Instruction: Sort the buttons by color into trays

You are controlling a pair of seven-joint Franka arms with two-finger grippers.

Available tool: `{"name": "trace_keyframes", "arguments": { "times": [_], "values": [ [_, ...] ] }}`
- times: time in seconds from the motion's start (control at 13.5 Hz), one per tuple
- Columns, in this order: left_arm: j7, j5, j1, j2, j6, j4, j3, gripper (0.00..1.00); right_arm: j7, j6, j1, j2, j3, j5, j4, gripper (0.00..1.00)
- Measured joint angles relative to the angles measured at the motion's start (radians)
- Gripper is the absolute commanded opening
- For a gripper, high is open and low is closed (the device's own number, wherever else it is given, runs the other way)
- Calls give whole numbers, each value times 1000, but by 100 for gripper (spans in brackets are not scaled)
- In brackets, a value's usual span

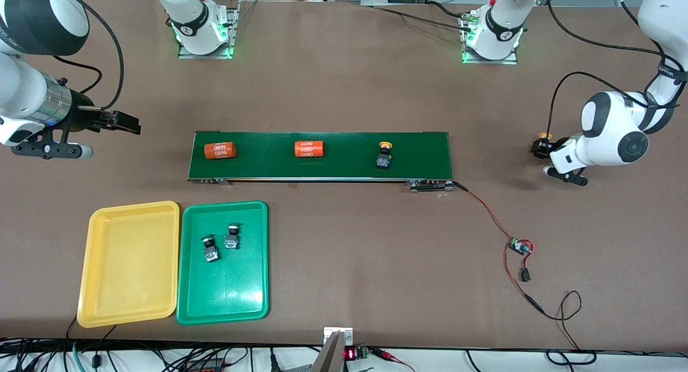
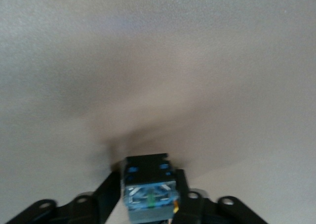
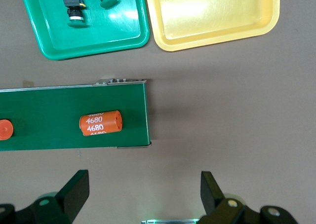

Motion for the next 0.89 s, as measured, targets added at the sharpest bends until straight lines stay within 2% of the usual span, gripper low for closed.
{"name": "trace_keyframes", "arguments": {
  "times": [0.44,0.67,0.89],
  "values": [
    [32,-7,-46,-52,15,19,-18,0,0,-1,2,-1,3,8,-21,100],
    [4,-92,-193,-125,16,45,-30,0,2,48,19,-30,12,43,-102,100],
    [-168,-168,-398,-182,15,54,-38,0,40,146,53,-112,16,63,-255,100]
  ]
}}
